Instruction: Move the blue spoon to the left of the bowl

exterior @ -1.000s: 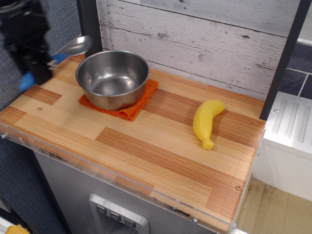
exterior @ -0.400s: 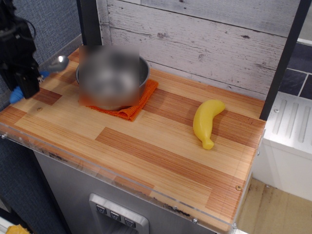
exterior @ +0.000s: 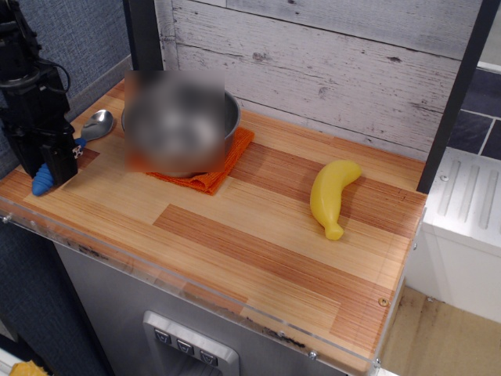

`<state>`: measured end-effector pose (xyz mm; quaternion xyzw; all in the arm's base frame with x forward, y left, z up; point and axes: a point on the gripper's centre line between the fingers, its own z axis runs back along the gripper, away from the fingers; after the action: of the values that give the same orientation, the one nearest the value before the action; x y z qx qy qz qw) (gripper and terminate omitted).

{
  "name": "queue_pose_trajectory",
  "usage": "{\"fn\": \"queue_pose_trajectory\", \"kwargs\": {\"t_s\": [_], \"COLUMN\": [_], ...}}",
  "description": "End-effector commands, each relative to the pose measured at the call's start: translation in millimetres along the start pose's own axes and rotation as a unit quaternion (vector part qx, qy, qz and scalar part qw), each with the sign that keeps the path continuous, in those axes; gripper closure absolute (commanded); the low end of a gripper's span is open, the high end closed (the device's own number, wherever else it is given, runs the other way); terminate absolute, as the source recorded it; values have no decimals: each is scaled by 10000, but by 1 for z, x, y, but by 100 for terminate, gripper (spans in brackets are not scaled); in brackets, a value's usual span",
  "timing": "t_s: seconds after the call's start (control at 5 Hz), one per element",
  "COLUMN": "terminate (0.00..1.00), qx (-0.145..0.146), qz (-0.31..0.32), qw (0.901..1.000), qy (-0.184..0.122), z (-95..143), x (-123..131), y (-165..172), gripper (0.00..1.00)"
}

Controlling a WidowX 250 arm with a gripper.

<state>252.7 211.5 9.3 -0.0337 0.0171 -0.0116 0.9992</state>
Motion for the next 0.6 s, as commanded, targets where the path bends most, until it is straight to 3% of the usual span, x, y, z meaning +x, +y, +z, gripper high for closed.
{"fn": "queue_pose_trajectory", "kwargs": {"t_s": [0.0,0.2,0.4], "terminate": [0,0,0], "qx": [318,678,460], "qz": [-150,-444,-799], "qw": [9985,9888,9868], "qy": [-422,-1254,-1334], "z": [74,119,150], "x": [2,-3,14], "y": [-15,-62,-110], "gripper": [0,0,0]}}
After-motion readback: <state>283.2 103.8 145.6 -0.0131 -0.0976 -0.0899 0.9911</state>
